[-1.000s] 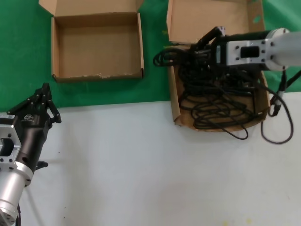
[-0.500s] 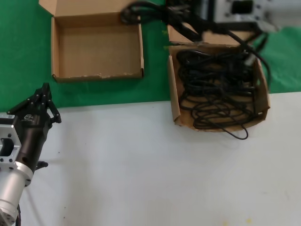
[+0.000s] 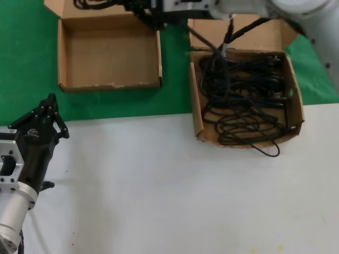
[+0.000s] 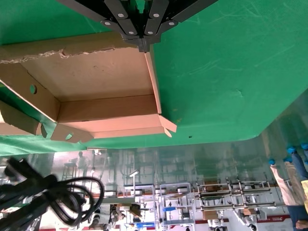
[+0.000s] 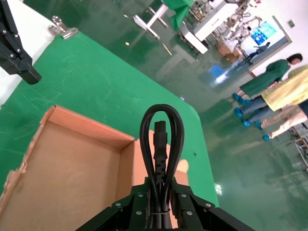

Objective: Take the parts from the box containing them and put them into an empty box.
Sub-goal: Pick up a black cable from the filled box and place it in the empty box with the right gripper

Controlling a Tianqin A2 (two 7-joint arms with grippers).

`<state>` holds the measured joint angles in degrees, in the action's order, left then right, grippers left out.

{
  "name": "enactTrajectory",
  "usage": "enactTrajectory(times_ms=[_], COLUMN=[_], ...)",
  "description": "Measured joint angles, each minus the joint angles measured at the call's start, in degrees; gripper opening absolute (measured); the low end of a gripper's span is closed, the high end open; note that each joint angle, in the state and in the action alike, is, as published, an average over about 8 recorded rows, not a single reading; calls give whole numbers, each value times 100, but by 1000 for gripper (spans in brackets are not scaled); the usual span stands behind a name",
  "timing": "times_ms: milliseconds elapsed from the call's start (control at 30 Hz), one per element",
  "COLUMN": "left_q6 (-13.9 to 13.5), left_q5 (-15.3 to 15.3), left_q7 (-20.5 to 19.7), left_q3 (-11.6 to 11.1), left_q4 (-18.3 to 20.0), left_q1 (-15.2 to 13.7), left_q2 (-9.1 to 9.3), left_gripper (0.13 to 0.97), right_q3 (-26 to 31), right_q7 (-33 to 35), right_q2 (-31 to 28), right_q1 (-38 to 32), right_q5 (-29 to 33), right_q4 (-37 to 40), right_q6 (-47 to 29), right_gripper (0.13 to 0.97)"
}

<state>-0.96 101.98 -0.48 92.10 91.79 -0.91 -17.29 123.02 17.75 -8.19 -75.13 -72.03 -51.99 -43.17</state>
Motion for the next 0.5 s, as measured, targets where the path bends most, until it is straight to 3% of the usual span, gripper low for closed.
enactTrajectory(times_ms=[267,500], left_q6=[0,0], left_q5=[0,0], left_q7=[0,0], left_q3=[0,0], left_q4=[0,0], left_q1=[0,0], left_q2=[0,0], left_gripper=[145,145], right_q3=[-101,-118], right_q7=[1171,1362], right_q2=[560,527], right_q1=[-215,-236], right_q5=[-364,-415], right_q4=[1279,1346], right_q6=[379,443], right_gripper=[244,299])
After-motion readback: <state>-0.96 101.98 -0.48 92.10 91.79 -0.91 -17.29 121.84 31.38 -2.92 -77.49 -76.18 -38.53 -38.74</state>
